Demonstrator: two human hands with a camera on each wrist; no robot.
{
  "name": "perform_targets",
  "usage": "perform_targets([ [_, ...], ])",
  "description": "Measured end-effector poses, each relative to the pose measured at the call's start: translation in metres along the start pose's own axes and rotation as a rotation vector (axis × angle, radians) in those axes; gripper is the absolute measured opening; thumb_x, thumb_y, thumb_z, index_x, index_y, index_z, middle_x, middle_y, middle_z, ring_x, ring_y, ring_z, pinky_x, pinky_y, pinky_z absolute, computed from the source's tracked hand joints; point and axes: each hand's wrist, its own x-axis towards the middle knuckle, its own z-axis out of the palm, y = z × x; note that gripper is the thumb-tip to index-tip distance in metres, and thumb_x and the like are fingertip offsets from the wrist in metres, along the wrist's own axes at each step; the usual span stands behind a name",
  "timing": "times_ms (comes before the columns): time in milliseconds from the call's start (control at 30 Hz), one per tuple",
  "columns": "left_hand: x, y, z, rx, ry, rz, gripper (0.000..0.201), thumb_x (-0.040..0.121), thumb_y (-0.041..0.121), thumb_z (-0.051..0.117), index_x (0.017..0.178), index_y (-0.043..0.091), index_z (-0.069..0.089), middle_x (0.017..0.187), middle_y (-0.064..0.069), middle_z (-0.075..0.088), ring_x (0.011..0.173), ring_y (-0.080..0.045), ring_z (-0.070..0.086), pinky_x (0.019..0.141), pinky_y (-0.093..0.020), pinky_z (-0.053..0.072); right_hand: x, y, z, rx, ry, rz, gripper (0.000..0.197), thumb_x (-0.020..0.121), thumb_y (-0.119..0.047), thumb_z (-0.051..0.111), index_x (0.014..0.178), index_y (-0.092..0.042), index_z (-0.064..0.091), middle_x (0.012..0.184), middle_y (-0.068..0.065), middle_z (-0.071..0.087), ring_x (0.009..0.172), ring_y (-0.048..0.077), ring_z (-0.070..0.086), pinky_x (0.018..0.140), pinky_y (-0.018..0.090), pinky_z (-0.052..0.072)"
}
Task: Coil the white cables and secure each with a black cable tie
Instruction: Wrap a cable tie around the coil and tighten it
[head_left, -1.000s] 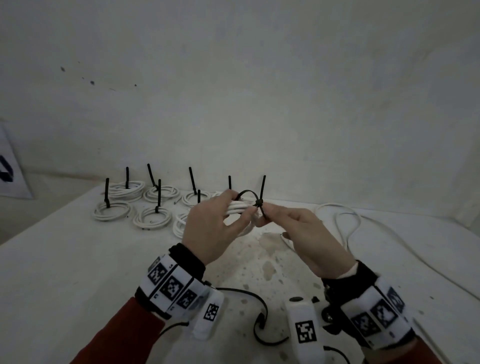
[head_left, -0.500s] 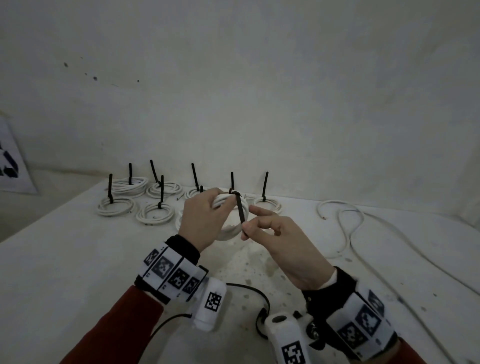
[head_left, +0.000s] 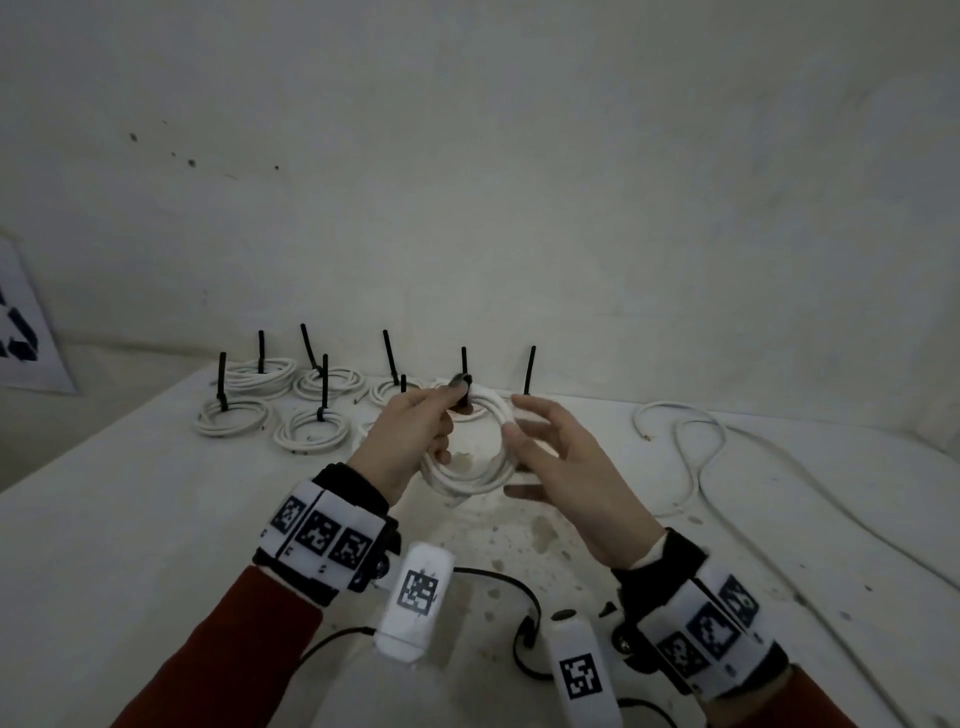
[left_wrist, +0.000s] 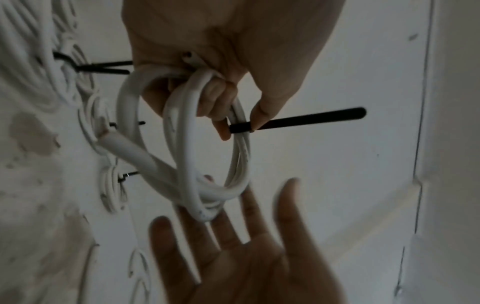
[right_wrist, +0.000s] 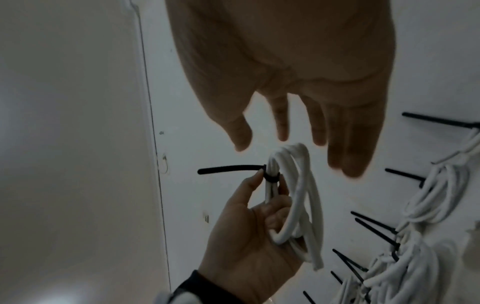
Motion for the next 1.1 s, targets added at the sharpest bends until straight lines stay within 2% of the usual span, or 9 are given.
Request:
perform_targets([
  [67,-0.001,0.002,0.001,-0.096,-0.062,-0.071,0.034,0.096,0.028,0.05,0.067,0.014,0.061,0.05,0.003,0.031,0.041,-0.01,0.029,0.047,-0.024,0.031,-0.001,0.0,-0.001,0.042,-0.045,0.079,0.034,0.092,-0.022,0.062,0.125,-0.019,0.056,0.106,0.011,0.07,0.086,0.02,0.069,0.073,0.036,0.06],
  [233,-0.002,0.003,-0.001,-0.34,-0.147,-0.179,0.042,0.101,0.027,0.03,0.086,0.004,0.06,0.065,-0.007,0.055,0.05,-0.016,0.048,0.055,-0.028,0.045,0.001,-0.004,-0.014,0.172,-0.02,0.117,0.021,0.092,-0.007,0.06,0.112,-0.009,0.064,0.095,0.018,0.072,0.077,0.023,0.069,0.07,0.032,0.06],
  [367,-0.003,0.001,-0.007,-0.392,-0.204,-0.193,0.032,0.097,0.02,0.037,0.097,0.002,0.063,0.078,-0.01,0.067,0.067,-0.02,0.064,0.062,-0.029,0.055,0.007,-0.004,-0.026,0.24,0.012,0.13,0.027,0.092,-0.004,0.059,0.119,-0.008,0.061,0.093,0.013,0.071,0.076,0.02,0.07,0.065,0.029,0.059],
  [500,-0.002,-0.005,-0.006,-0.344,-0.232,-0.154,0.027,0.084,0.023,0.056,0.102,0.005,0.065,0.087,-0.008,0.067,0.075,-0.018,0.065,0.067,-0.029,0.057,0.012,-0.002,-0.032,0.307,0.048,0.144,0.028,0.093,-0.004,0.057,0.12,-0.002,0.059,0.093,0.015,0.07,0.073,0.019,0.07,0.065,0.03,0.06],
  [600,-0.001,-0.01,-0.004,-0.382,-0.27,-0.128,0.031,0.084,0.027,0.056,0.106,0.006,0.065,0.091,-0.006,0.068,0.078,-0.016,0.066,0.071,-0.028,0.057,0.013,-0.001,-0.036,0.362,0.046,0.178,0.028,0.091,-0.004,0.058,0.119,0.002,0.059,0.085,0.011,0.07,0.071,0.017,0.069,0.065,0.03,0.061],
  [800,-0.002,-0.016,-0.003,-0.333,-0.353,-0.067,0.031,0.078,0.032,0.062,0.094,0.009,0.075,0.09,-0.008,0.072,0.079,-0.016,0.068,0.069,-0.029,0.057,0.012,-0.002,-0.037,0.339,0.026,0.201,0.029,0.088,-0.004,0.062,0.117,0.001,0.061,0.093,0.015,0.068,0.074,0.022,0.068,0.068,0.033,0.061],
  [933,0.001,-0.012,-0.013,-0.328,-0.404,-0.027,0.056,0.06,0.032,0.086,0.105,0.002,0.07,0.097,-0.011,0.071,0.086,-0.019,0.069,0.072,-0.03,0.056,0.012,-0.004,-0.036,0.354,0.009,0.218,0.024,0.091,-0.005,0.059,0.114,-0.001,0.063,0.098,0.016,0.067,0.076,0.021,0.068,0.064,0.029,0.06],
  [1000,0.0,-0.012,-0.014,-0.323,-0.434,-0.002,0.05,0.062,0.029,0.085,0.102,0.004,0.072,0.098,-0.011,0.072,0.088,-0.019,0.069,0.073,-0.029,0.056,0.012,-0.005,-0.037,0.359,-0.003,0.227,0.023,0.091,-0.005,0.058,0.113,-0.002,0.064,0.102,0.016,0.066,0.076,0.022,0.067,0.062,0.028,0.06],
  [1100,-0.006,-0.008,-0.012,-0.306,-0.48,0.038,0.029,0.073,0.014,0.067,0.101,0.008,0.073,0.103,-0.013,0.071,0.096,-0.022,0.068,0.077,-0.028,0.056,0.012,-0.006,-0.04,0.38,-0.026,0.243,0.02,0.091,-0.006,0.058,0.109,-0.004,0.066,0.1,0.014,0.066,0.074,0.019,0.069,0.06,0.027,0.058],
])
